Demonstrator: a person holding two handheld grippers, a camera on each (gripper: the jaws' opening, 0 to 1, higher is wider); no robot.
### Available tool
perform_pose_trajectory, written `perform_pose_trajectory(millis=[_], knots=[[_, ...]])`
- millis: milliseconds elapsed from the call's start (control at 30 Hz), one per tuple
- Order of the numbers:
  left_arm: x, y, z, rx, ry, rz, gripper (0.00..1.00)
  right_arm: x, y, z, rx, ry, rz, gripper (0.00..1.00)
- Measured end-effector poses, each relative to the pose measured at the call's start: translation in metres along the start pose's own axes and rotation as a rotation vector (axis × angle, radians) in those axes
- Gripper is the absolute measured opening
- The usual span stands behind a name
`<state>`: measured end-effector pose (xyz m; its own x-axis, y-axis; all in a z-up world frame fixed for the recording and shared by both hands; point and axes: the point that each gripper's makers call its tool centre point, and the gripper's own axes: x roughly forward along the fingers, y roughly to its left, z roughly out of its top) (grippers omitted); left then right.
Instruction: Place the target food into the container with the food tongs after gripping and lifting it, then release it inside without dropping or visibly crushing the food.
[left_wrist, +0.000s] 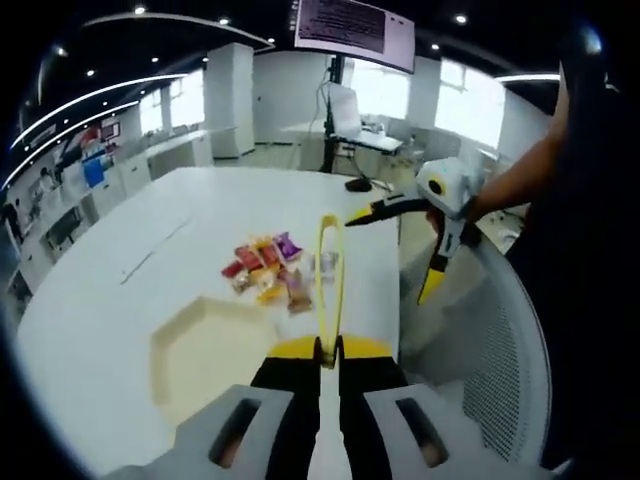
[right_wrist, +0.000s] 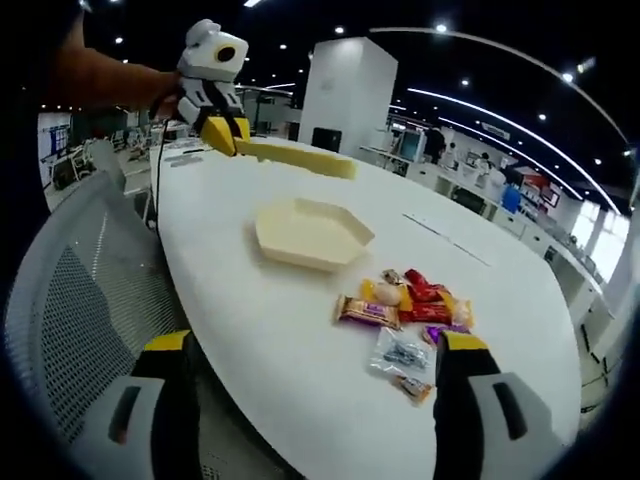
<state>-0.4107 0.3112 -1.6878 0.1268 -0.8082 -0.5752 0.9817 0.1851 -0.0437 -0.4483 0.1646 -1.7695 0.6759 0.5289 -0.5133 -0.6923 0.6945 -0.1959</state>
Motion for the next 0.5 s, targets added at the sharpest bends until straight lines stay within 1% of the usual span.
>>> perform_pose_trajectory(millis=[33, 67, 133, 167, 200, 233, 267, 300, 400, 500], knots=[[-0.001, -0.001, 0.002, 0.004, -0.001, 0.001, 0.00, 0.000, 0.001, -0.001, 0.003, 0.004, 0.005, 0.99], [-0.002, -0.002, 0.006, 0.010, -0.003, 0.004, 0.00, -0.001, 0.007, -0.003, -0.014, 0.019, 0.020, 0.99], [-0.004, -0.003, 0.010, 0.024, 0.003, 0.004, 0.00, -0.003, 0.014, -0.007, -0.070, 0.054, 0.033, 0.98], [-0.005, -0.004, 0.013, 0.038, 0.009, 0.006, 0.00, -0.005, 0.016, -0.006, -0.090, 0.046, 0.026, 0.96], [-0.007, -0.005, 0.017, 0.046, 0.007, 0.004, 0.00, -0.006, 0.016, -0.006, -0.086, 0.043, 0.018, 0.95], [-0.010, -0.007, 0.023, 0.061, 0.006, 0.002, 0.00, -0.007, 0.013, -0.006, -0.007, 0.034, 0.011, 0.95], [-0.011, -0.008, 0.027, 0.065, 0.003, 0.000, 0.00, -0.008, 0.012, -0.006, 0.026, 0.028, 0.014, 0.98], [-0.013, -0.009, 0.032, 0.071, -0.004, 0.000, 0.00, -0.010, 0.014, -0.006, 0.008, 0.027, 0.018, 0.98], [-0.014, -0.011, 0.041, 0.085, -0.017, -0.004, 0.00, -0.011, 0.026, -0.008, -0.008, 0.034, 0.035, 0.97], [-0.013, -0.012, 0.047, 0.095, -0.019, -0.011, 0.00, -0.012, 0.024, 0.002, 0.005, -0.006, 0.021, 0.99]])
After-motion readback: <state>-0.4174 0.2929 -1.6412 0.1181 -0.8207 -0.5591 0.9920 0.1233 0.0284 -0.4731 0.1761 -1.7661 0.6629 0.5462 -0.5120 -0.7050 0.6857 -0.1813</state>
